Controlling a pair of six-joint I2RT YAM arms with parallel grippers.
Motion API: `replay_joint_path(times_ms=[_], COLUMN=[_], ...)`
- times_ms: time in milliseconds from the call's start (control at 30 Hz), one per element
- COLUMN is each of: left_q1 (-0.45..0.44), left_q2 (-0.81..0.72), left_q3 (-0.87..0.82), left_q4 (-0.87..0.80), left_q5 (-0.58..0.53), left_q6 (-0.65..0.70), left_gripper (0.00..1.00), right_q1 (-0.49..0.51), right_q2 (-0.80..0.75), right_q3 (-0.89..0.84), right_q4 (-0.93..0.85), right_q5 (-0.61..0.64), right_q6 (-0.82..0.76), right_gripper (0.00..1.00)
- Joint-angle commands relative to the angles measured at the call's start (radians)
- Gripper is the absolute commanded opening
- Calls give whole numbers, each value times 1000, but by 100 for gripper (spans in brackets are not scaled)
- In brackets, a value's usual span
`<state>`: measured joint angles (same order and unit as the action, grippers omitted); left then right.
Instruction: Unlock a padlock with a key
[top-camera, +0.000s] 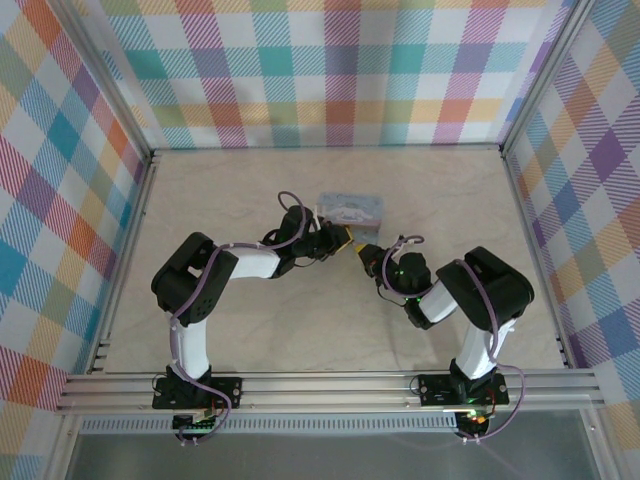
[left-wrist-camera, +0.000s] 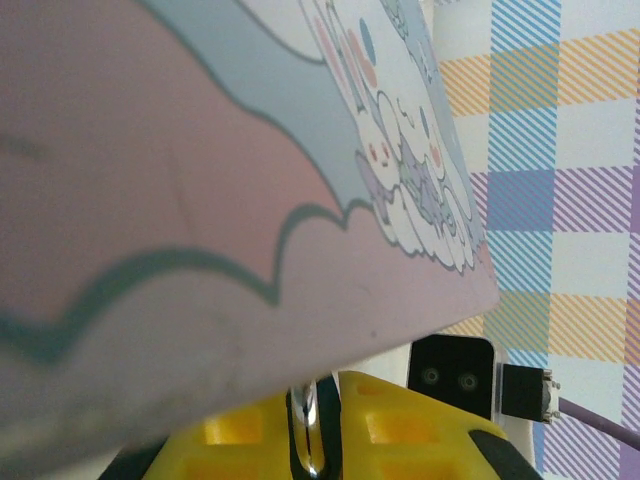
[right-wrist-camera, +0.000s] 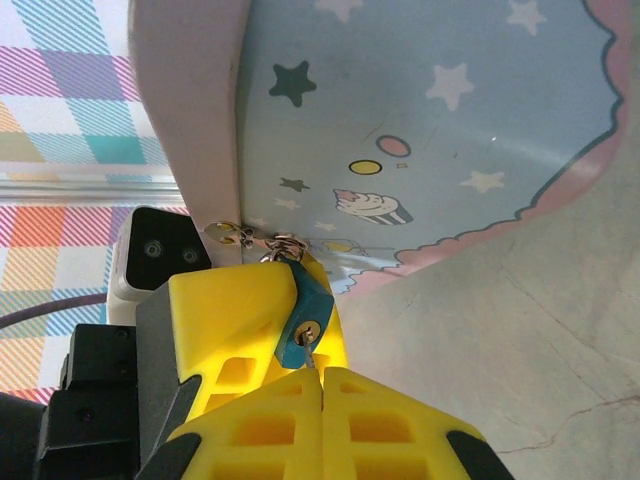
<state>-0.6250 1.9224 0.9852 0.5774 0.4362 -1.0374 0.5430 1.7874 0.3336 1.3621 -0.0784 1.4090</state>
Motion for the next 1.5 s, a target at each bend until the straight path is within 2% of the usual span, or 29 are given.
replay_joint_path(times_ms=[0,300,600,1133,1467], left_q1=[-15,-16,-16,-16,-15], left_q2=[-30,-23,-25,-30,-34], left_q3=[-4,0,-5,-6,-15], left_q4=[83,99,119,130,147], left_q5=[67,69,76,96,104], left_q6=[-26,-34,-46,-47,-55], left_gripper=[9,9,8,6,5], right_q1=[4,5,3,-30,-62], right_q2=[29,55,97,98,140], right_q3=[27,47,69,76,113], right_q4=[46,46,46,46,46], right_q5=[-17,-47,-62,-78,-133], right_q6=[86,227,297,298,295], right_gripper=[0,0,0,0,0])
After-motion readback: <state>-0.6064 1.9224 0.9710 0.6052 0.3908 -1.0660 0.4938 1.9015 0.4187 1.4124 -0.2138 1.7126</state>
